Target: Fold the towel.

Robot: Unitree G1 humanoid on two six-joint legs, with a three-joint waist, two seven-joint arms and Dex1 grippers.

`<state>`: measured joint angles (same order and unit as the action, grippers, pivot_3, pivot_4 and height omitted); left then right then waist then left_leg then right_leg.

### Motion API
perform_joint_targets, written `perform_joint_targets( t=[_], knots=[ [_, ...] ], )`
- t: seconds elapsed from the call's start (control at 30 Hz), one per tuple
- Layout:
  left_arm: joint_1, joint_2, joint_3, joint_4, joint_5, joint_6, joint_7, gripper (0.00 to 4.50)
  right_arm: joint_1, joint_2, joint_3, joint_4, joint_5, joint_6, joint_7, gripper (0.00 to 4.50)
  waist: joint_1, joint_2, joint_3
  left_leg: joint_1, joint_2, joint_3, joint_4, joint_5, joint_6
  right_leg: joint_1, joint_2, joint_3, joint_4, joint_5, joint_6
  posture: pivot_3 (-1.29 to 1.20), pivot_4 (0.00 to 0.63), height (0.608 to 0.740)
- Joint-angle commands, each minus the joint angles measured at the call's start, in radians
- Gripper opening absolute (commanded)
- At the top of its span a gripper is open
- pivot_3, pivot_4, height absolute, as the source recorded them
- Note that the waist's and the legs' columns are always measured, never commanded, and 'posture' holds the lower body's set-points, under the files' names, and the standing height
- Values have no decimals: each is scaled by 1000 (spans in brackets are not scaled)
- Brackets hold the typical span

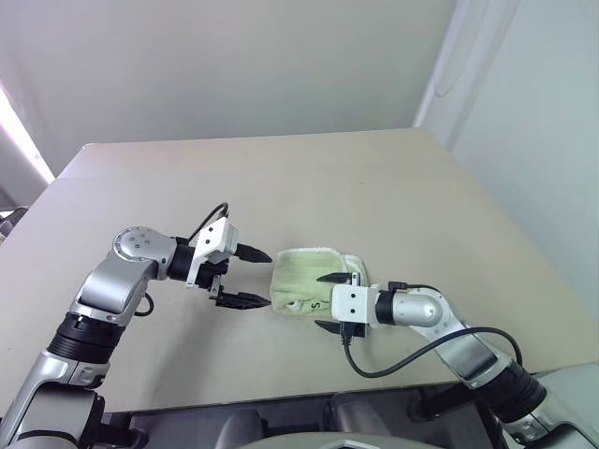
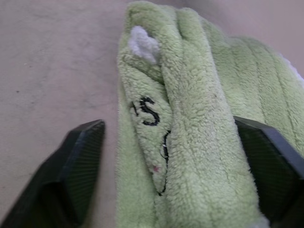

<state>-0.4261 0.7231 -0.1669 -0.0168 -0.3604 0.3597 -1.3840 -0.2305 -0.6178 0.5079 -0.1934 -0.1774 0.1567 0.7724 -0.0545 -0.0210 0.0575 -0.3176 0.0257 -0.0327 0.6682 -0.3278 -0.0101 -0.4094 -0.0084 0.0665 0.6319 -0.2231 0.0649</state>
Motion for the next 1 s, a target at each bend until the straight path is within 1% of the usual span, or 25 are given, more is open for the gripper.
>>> perform_joint_targets(
  t=[0.03,0.2,0.3,0.53,0.7,0.87,1.0],
  knots=[
    [-7,8,45,-4,-13,-16,20,4500,-17,4,-19,70,-62,14,-32,2849,-4,0,0,0,0,0,0,0,0,0,0,0,0,0,0,0,0,712],
    [-14,9,52,27,-2,-32,32,4500,-31,10,-33,85,-67,29,-30,987,-6,0,0,0,0,0,0,1,-1,0,0,0,0,0,0,0,0,712],
    [-15,10,54,39,-1,-39,35,4500,-47,12,-32,109,-84,31,-34,42,-7,0,0,-1,0,0,0,1,-1,0,0,0,0,0,0,0,0,712],
    [-30,11,69,66,-6,-34,54,4500,-75,40,-60,84,-39,43,-13,14,-10,0,0,-1,0,0,0,1,-1,0,0,0,0,0,0,0,0,712],
    [-45,-7,99,74,-21,-20,103,4500,-126,76,-172,6,46,121,-20,14,-14,0,1,-2,0,-1,0,1,-1,-1,0,0,0,0,0,0,0,712],
    [-36,-34,112,83,-28,-14,140,4500,-184,30,-285,-11,76,159,-14,14,-12,0,1,-4,0,-1,-3,1,-1,-4,0,0,-1,0,1,0,0,712],
    [-25,-41,113,92,-23,-29,153,4500,-233,-14,-363,17,85,157,-24,14,-12,1,2,-9,0,0,-4,1,-1,-8,0,0,-1,0,1,0,0,712]
  ],
)
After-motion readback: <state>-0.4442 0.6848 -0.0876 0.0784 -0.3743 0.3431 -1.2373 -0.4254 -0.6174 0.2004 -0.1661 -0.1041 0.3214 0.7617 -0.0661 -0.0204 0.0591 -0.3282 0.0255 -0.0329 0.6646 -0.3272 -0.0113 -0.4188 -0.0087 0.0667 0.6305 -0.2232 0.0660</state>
